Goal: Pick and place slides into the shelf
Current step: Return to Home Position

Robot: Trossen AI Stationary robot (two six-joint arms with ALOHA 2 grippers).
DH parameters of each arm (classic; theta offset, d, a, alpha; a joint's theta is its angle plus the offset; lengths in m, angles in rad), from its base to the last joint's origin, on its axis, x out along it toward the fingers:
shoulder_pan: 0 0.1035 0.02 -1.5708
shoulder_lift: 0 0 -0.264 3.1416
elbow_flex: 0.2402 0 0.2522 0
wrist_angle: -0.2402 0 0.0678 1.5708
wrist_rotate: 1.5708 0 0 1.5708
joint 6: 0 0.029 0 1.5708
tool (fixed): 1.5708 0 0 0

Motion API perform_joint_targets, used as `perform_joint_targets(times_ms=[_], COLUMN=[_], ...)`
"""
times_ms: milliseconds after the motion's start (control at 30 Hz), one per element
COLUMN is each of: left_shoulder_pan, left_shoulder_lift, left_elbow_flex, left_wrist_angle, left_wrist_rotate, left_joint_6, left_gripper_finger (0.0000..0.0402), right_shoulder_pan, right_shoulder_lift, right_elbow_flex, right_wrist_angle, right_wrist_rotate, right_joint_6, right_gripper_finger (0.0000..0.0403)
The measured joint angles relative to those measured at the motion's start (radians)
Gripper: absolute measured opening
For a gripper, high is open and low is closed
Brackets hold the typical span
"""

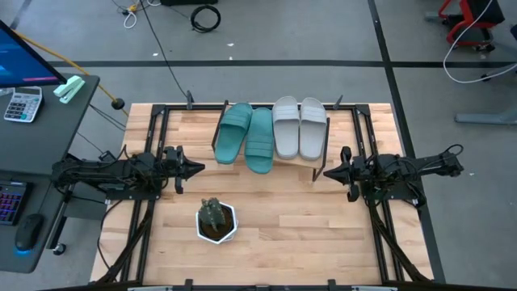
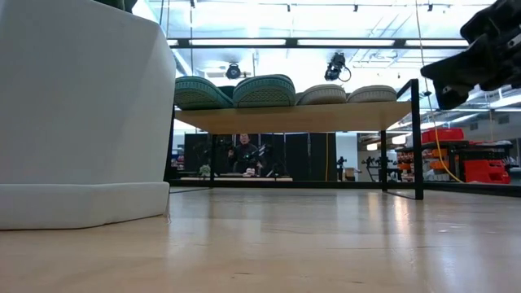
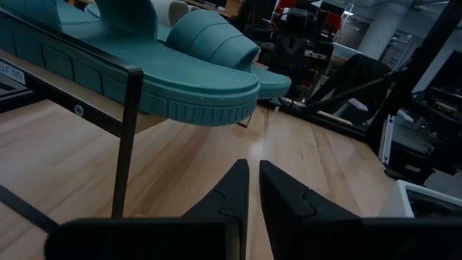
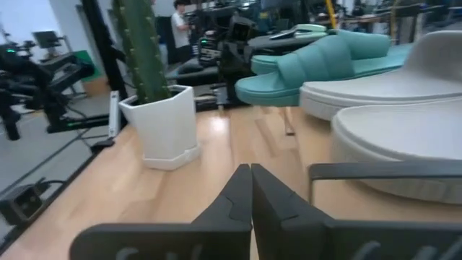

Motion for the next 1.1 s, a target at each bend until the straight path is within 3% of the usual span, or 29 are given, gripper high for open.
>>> perform_joint_targets(times_ms=[1100], left_shoulder_pan=[0.000], left_shoulder_lift=[0.000], left_elbow_flex=[0.000], left_wrist_angle=[0.000], left_wrist_rotate=[0.000], left_joint_6=[0.000], left_gripper_finger=[0.0032], right_shoulder_pan=[-0.006], right_shoulder_lift=[0.006], right_elbow_flex=[0.000], right_wrist_angle=[-0.006], right_wrist_rotate=[0.037], right_joint_6=[0.000], right_gripper_finger=[0.0016])
